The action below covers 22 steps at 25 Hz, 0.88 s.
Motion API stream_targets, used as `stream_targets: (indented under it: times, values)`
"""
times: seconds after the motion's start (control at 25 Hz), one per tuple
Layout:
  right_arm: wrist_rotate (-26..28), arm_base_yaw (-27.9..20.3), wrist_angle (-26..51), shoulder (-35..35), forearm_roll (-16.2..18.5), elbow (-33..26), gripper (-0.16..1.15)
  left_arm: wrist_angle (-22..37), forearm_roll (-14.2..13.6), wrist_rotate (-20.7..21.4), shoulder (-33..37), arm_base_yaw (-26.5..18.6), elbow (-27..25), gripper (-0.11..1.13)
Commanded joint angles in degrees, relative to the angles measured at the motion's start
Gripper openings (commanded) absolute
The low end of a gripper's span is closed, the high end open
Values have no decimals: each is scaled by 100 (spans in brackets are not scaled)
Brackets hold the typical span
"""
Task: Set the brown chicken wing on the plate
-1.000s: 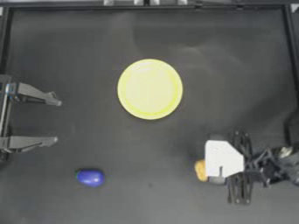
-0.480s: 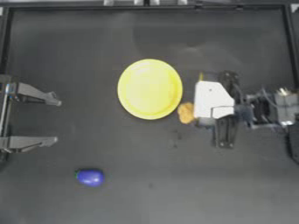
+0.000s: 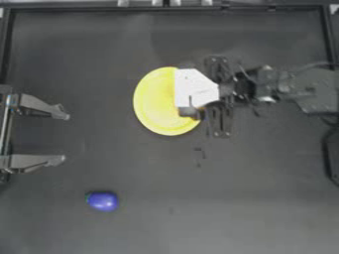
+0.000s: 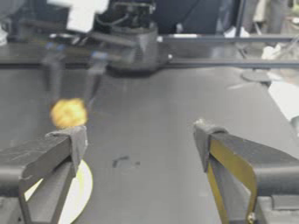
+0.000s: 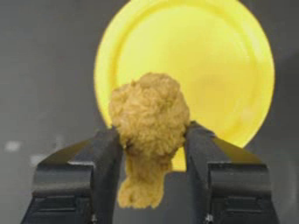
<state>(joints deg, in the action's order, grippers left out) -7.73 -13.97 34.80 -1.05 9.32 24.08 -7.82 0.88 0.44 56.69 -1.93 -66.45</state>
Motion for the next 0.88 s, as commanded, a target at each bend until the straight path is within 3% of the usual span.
stream_targets:
  times: [0.04,0.28,0.52,0.88]
  values:
    - [-448,-255,-123,299,-272,-448,26,-18,9,9,-79,-9,79,102]
    - [-1011,-519,-220,1020,-615,-817,26,-18,9,0,-70,-9,70,102]
    - [-1336,-606,-211,1617,-747,-1239,26,-18,9,0,-79,-9,62,102]
    - [-1503,-677,-158,1881,-800,-1354,26,-18,9,9,-79,-18,62,102]
